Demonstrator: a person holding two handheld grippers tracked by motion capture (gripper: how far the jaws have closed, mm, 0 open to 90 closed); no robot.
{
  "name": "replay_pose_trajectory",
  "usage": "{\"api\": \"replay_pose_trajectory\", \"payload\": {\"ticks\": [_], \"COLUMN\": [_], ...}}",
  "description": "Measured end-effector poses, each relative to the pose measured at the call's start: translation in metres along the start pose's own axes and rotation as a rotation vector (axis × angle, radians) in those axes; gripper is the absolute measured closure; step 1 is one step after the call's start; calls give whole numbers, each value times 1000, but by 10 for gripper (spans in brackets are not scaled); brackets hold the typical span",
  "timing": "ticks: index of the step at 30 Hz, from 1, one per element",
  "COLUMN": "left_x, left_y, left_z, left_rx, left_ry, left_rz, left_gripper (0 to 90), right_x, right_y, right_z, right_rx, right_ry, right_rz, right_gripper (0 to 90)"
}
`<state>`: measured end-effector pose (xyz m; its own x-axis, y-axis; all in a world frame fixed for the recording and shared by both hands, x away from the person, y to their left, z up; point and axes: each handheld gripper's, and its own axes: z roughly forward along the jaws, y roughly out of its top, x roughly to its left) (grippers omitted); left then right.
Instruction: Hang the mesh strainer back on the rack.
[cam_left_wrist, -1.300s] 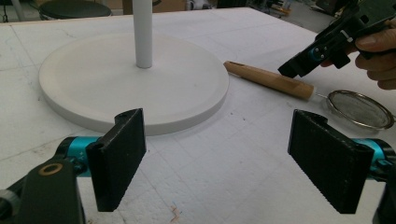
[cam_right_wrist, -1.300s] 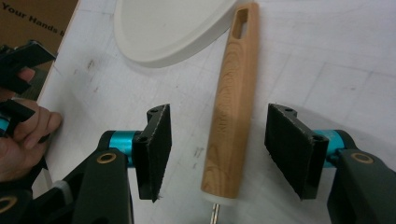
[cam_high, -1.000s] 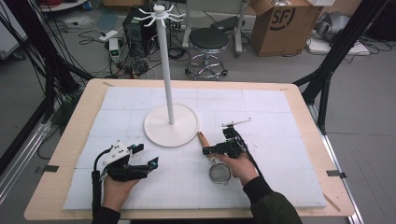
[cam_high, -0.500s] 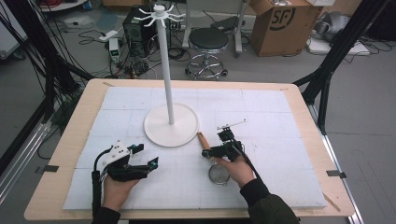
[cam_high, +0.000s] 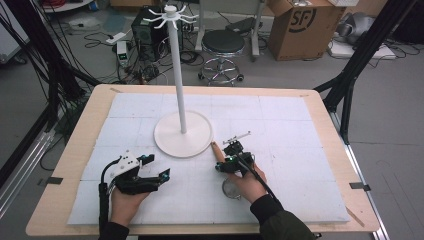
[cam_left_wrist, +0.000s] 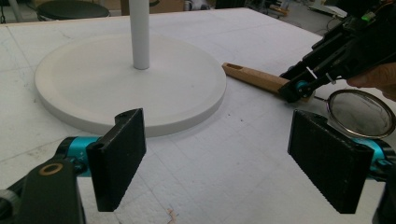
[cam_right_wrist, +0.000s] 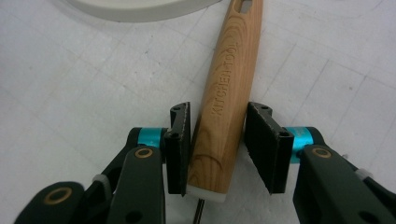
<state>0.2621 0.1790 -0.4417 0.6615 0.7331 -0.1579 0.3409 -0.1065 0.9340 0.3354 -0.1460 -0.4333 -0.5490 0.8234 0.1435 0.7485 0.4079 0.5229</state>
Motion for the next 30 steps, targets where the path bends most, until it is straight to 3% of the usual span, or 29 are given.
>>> {"api": "replay_pose_trajectory", "payload": {"ticks": [8, 12, 14, 17, 22, 27, 30], "left_x": [0, 0, 0, 1, 2, 2, 2], "left_y": [0, 0, 0, -1, -1, -1, -1], "left_z": [1, 0, 0, -1, -2, -3, -3], "left_rx": [3, 4, 0, 5, 3, 1, 0], "left_ry": [0, 1, 3, 6, 7, 9, 9], "left_rz": [-1, 2, -4, -5, -7, -10, -10], "left_gripper": [199, 199, 199, 199, 199, 199, 199], "right_x": [6, 4, -2, -8, -19, -25, -32], "right_y": [0, 1, 1, 3, 5, 4, 1], "right_z": [1, 0, -1, -1, -3, -7, -13], "right_rx": [6, 10, 11, 22, 36, 53, 36], "right_ry": [-45, -34, -16, 31, 101, 128, 143], "right_rz": [-29, -14, -6, -6, 34, 35, 54], "right_gripper": [612, 646, 698, 701, 702, 706, 706]}}
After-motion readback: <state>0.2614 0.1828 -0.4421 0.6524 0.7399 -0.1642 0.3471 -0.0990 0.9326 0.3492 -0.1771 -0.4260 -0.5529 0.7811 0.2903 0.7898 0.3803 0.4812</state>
